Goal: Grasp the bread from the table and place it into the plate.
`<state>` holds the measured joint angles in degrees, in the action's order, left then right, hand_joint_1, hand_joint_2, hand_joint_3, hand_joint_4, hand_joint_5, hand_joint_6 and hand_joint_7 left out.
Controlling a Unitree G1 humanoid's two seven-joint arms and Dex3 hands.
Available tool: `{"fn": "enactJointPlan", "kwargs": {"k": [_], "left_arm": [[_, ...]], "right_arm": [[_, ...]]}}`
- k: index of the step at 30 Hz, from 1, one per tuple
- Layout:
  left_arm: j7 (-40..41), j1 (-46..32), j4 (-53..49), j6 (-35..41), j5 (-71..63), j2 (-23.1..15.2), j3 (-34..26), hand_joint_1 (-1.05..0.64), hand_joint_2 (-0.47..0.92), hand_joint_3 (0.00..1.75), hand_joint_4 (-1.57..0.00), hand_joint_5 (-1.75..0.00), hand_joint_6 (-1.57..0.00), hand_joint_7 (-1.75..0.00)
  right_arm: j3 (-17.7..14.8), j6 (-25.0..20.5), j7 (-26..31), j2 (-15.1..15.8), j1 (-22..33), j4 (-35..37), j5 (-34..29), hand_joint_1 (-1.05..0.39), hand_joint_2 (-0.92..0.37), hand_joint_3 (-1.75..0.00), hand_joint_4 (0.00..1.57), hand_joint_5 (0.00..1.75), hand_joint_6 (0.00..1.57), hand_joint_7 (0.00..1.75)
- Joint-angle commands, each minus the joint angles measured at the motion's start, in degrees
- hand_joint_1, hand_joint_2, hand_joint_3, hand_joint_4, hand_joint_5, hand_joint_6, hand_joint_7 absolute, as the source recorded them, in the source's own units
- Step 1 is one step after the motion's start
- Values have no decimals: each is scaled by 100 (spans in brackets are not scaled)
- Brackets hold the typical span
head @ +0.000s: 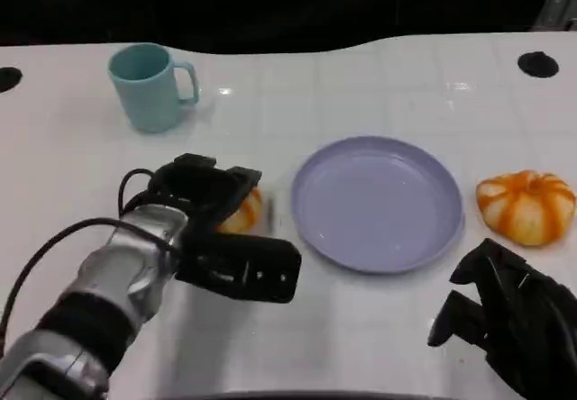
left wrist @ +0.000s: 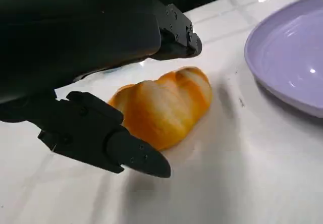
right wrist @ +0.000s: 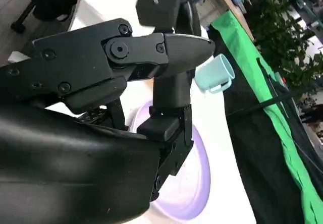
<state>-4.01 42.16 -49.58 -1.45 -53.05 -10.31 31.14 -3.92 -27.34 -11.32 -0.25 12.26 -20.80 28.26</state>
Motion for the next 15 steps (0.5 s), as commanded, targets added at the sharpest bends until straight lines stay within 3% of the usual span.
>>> {"fn": "enactJointPlan", "kwargs": {"k": [1,10,13,15], "left_arm": [[393,525,-931,-115,157,239,123,-39,75,0,0,-7,-13,0],[569,1063,-2095,-334,600,529,121,-30,79,2,-5,-8,-17,-2],[576,1133,-2291,-382,748,562,107,-27,82,2,-16,-11,-25,-4],[563,1152,-2391,-371,856,586,65,-23,85,1,-33,-11,-35,-3]], "right_arm": [[-49,44,-30,93,40,-41,14,-48,-92,-30,71,175,58,160],[-52,72,-99,130,73,-35,4,-48,-92,-31,71,175,58,160],[-44,93,-108,137,97,-50,-8,-48,-92,-31,71,175,58,160],[-48,106,-134,141,106,-45,7,-49,-92,-30,70,175,58,160]]}}
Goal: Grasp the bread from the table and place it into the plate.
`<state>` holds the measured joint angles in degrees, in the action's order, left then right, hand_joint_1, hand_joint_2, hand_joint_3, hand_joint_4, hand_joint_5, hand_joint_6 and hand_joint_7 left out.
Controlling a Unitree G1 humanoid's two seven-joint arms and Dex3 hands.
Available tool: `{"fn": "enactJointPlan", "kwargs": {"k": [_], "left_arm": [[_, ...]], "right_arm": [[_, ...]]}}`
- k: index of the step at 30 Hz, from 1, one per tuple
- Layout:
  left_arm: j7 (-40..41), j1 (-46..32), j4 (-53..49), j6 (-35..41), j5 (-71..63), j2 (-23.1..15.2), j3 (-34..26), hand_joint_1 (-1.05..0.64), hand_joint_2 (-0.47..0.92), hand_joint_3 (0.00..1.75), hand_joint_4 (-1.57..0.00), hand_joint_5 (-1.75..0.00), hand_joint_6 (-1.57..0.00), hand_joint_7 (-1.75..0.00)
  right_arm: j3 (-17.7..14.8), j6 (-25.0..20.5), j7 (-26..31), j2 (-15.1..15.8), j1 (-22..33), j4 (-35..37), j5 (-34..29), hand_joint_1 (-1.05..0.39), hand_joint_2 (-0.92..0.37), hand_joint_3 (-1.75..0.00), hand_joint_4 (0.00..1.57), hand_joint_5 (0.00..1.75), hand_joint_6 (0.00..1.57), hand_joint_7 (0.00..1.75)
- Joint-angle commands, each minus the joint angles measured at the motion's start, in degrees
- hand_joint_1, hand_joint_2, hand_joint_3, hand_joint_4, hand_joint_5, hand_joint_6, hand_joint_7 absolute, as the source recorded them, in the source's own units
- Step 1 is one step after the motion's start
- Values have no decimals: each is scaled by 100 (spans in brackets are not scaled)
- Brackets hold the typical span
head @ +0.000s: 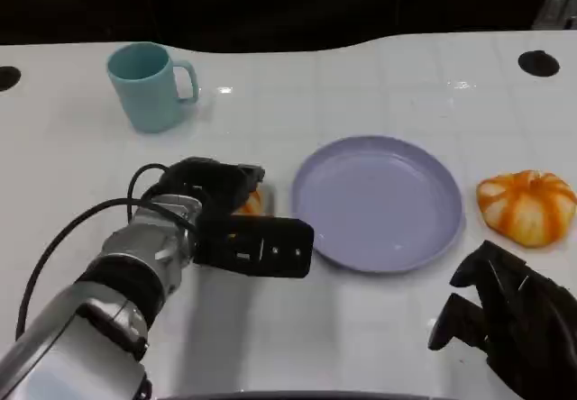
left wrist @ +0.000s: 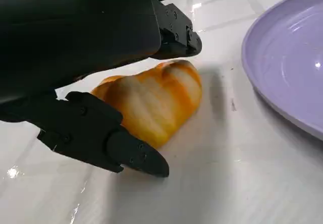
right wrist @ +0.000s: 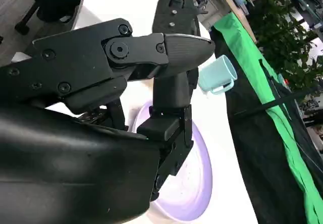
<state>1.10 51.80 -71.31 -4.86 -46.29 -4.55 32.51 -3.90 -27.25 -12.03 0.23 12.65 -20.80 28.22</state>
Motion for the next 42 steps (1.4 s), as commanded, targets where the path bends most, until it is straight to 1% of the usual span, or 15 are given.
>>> {"fn": "enactJointPlan", "kwargs": {"k": [1,9,12,15,18,19,20,21,24,26,27,30,33,36,42], "left_arm": [[29,188,-257,-13,233,19,-98,-23,86,1,-36,-11,-37,-2],[-71,164,-377,170,386,50,-87,-25,89,1,-46,-9,-42,-2],[128,107,-408,125,372,25,-40,-22,91,2,-62,-19,-51,-4],[421,20,-441,-27,394,-15,-43,-20,92,6,-62,-92,-73,-4],[708,-65,-488,-146,343,-53,25,-25,92,6,-74,-120,-103,-11],[833,-111,-497,-209,336,-75,38,-27,92,4,-75,-125,-110,-11],[963,-156,-503,-264,330,-95,51,-26,92,9,-72,-141,-114,-19],[1059,-188,-510,-303,328,-109,61,-26,92,15,-70,-152,-109,-27],[1243,-241,-528,-377,331,-138,84,-26,92,22,-68,-159,-104,-37],[1381,-296,-529,-449,342,-182,84,-25,92,28,-68,-163,-85,-88],[1420,-310,-531,-472,351,-195,81,-25,92,27,-68,-163,-77,-102],[1724,-390,-520,-684,445,-261,-10,-21,92,27,-71,-170,-73,-116],[1941,-425,-512,-874,533,-315,-113,-18,90,35,-78,-174,-62,-152],[2124,-408,-508,-940,535,-339,-156,-17,88,34,-82,-175,-58,-169],[2268,-353,-485,-1030,577,-339,-238,-16,87,33,-84,-175,-59,-175]], "right_arm": [[-54,85,-56,87,76,-56,24,-50,-92,-30,70,175,57,160],[-89,16,-14,79,118,-133,82,-48,-92,-30,70,175,58,159],[-112,-7,-27,100,133,-151,116,-48,-92,-30,69,175,57,159],[-145,-11,-38,104,155,-158,179,-47,-92,-31,68,175,57,158],[-149,-7,-45,139,188,-181,188,-48,-92,-30,68,175,58,158],[-151,9,-62,150,199,-181,185,-48,-92,-30,68,175,58,158],[-156,21,-76,157,212,-182,190,-48,-92,-29,68,175,57,157],[-161,25,-80,160,221,-186,193,-49,-92,-29,68,175,57,157],[-172,24,-70,160,239,-200,200,-49,-92,-28,68,175,58,157],[-187,26,-65,167,255,-209,199,-49,-92,-27,68,175,58,157],[-191,28,-65,169,259,-211,198,-49,-92,-27,68,175,58,157],[-213,30,-66,170,258,-204,204,-49,-92,-26,68,175,58,157],[-232,-3,-48,171,240,-196,211,-50,-92,-26,67,175,58,157],[-250,-40,-7,147,225,-199,229,-50,-92,-24,67,175,59,157],[-243,-13,-20,156,225,-171,205,-49,-92,-24,67,175,58,156]]}}
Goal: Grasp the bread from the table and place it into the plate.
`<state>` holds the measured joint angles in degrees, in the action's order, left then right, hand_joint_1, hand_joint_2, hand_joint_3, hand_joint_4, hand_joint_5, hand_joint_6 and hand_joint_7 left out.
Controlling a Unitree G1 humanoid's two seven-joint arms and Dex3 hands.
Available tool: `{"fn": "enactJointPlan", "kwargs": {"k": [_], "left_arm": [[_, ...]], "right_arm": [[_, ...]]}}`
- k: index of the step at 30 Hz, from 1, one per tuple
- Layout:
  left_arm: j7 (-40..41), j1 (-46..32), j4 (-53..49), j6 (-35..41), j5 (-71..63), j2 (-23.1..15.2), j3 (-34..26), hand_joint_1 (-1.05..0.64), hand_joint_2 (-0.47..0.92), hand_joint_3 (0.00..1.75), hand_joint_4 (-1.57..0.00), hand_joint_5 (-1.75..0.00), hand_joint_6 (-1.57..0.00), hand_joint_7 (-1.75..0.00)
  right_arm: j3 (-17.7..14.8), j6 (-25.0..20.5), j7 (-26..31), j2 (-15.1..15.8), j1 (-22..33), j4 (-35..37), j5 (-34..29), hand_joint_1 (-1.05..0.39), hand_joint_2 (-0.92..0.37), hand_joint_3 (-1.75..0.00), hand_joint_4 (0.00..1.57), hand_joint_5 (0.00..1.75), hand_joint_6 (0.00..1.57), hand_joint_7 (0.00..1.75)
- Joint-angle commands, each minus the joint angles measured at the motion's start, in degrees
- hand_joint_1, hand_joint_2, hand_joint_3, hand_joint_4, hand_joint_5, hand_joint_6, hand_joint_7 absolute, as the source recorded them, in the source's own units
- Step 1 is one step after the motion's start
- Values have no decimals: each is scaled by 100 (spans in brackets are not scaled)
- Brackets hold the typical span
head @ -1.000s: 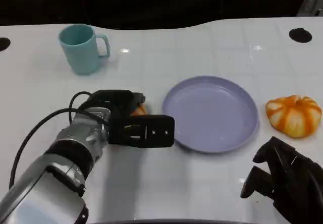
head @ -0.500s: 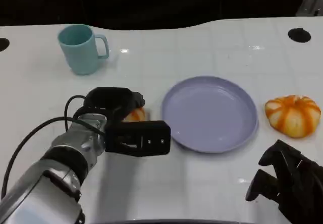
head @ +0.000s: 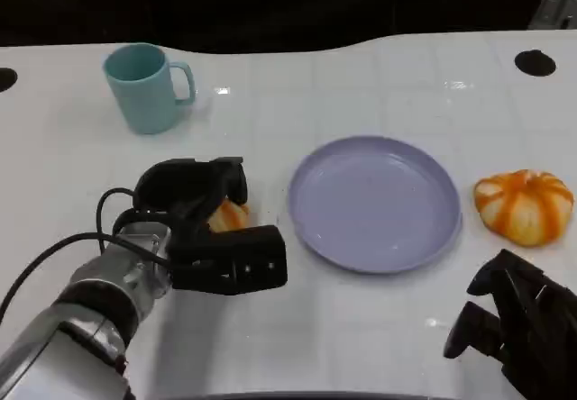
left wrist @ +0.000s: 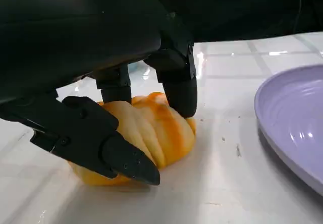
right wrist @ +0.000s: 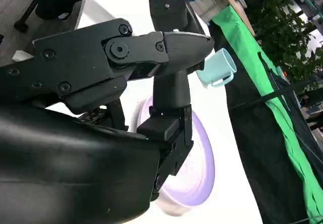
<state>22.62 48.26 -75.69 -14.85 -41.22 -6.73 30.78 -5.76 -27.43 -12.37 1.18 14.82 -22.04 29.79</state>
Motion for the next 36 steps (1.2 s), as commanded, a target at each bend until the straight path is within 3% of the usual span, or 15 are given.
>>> {"fn": "enactJointPlan", "kwargs": {"k": [1,3,5,7,12,22,30,36], "left_arm": [[208,37,0,-144,115,-122,-113,-16,86,36,-85,-175,-59,-175],[326,83,54,-293,171,-124,-175,-14,78,56,-85,-175,-59,-175],[438,129,88,-397,225,-110,-232,-14,76,61,-85,-175,-59,-175],[546,173,120,-487,270,-91,-294,-13,58,88,-87,-175,-60,-175],[538,283,232,-762,450,-73,-488,-7,45,111,-89,-175,-65,-175],[599,479,434,-1054,640,5,-703,-11,42,123,-92,-175,-69,-175],[325,799,559,-1073,671,187,-662,-15,47,109,-93,-175,-68,-175],[-117,1038,610,-1331,575,454,-500,-13,35,121,-93,-175,-71,-175]], "right_arm": [[-58,-7,23,60,0,-45,48,-49,-92,-24,67,175,58,156],[-58,-21,34,59,-8,-42,49,-50,-92,-24,66,175,58,157],[-46,-26,53,65,-18,-42,16,-50,-92,-24,66,175,58,157],[-29,-29,77,74,-29,-42,-23,-50,-92,-24,66,175,58,157],[-26,-52,112,23,-49,-33,11,-49,-92,-24,66,175,58,158],[30,-54,154,46,-30,-77,-26,-48,-92,-29,66,175,57,159],[32,-48,137,39,-54,-32,-3,-49,-92,-26,67,175,58,159],[90,38,47,45,-41,-3,-28,-49,-92,-27,68,175,58,159]]}}
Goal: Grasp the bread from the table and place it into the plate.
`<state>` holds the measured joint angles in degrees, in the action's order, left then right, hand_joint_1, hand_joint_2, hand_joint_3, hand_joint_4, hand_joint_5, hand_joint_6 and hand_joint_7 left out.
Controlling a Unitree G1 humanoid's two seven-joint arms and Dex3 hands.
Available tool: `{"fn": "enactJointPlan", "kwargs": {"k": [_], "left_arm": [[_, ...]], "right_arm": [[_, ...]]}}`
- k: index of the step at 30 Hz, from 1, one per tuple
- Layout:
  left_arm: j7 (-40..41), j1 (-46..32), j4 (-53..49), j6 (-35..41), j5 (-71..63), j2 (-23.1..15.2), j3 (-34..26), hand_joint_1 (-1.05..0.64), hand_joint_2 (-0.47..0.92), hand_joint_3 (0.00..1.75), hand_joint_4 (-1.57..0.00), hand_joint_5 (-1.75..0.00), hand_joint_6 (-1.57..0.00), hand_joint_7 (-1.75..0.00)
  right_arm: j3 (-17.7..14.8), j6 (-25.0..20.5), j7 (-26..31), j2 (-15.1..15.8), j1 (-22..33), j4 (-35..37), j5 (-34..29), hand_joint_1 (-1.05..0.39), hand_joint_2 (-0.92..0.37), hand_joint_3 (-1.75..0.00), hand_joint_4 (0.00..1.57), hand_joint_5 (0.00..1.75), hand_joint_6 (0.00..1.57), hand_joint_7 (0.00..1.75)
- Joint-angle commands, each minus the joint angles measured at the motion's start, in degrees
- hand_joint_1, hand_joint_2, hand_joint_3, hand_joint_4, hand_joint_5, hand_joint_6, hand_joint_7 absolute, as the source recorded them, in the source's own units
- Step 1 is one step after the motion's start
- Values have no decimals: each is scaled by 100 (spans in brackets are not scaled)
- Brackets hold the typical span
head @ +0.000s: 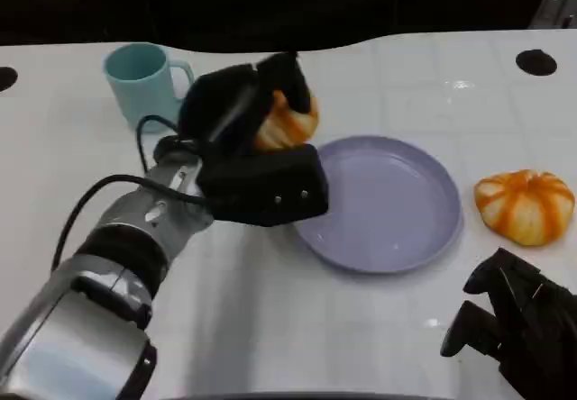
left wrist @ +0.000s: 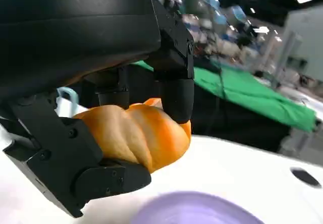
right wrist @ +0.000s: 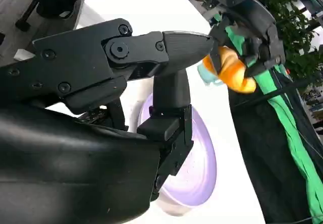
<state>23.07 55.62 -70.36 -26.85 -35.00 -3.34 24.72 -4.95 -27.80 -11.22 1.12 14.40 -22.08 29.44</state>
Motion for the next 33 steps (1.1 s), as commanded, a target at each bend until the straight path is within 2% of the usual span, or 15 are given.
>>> {"fn": "enactJointPlan", "kwargs": {"k": [1,10,14,15,16,21,23,24,27,32,33], "left_arm": [[-176,324,81,-144,-67,155,131,-14,35,121,-93,-175,-71,-175],[-289,480,-43,241,-192,607,392,-18,43,114,-95,-175,-70,-175],[-459,552,-158,786,-184,955,438,-17,47,102,-94,-175,-71,-160],[-516,564,-171,920,-189,1015,455,-17,50,95,-92,-175,-73,-128],[-557,571,-178,1019,-191,1057,466,-17,52,92,-91,-175,-75,-115],[-693,616,-220,1509,-262,1266,549,-17,62,74,-88,-175,-78,-86],[-783,645,-262,1744,-271,1387,566,-18,80,54,-84,-175,-82,-56],[-814,659,-285,1836,-287,1431,586,-18,83,50,-83,-175,-83,-51],[-865,686,-332,2001,-290,1510,607,-19,90,41,-81,-175,-89,-49],[-885,679,-382,2060,-251,1577,594,-19,92,34,-80,-175,-89,-52],[-905,675,-400,2079,-233,1593,580,-20,92,25,-77,-175,-89,-55]], "right_arm": [[18,90,-73,52,5,3,-6,-49,-92,-27,68,175,58,159],[84,156,-61,40,32,0,-59,-48,-92,-28,69,175,58,158],[118,190,-83,43,40,-2,-81,-48,-92,-30,69,175,58,157],[121,190,-85,42,45,-12,-81,-47,-92,-31,69,175,58,156],[123,189,-86,41,48,-19,-81,-47,-92,-32,69,175,58,156],[146,220,-119,55,81,-55,-99,-47,-92,-33,69,175,57,156],[168,242,-126,63,100,-77,-129,-47,-92,-35,69,175,57,157],[170,234,-119,53,108,-88,-121,-47,-92,-36,69,175,57,157],[191,232,-94,33,129,-109,-135,-47,-92,-36,69,175,56,157],[215,234,-56,1,149,-132,-143,-46,-92,-37,67,175,55,158],[219,243,-56,-4,151,-129,-147,-47,-92,-37,67,175,55,159]]}}
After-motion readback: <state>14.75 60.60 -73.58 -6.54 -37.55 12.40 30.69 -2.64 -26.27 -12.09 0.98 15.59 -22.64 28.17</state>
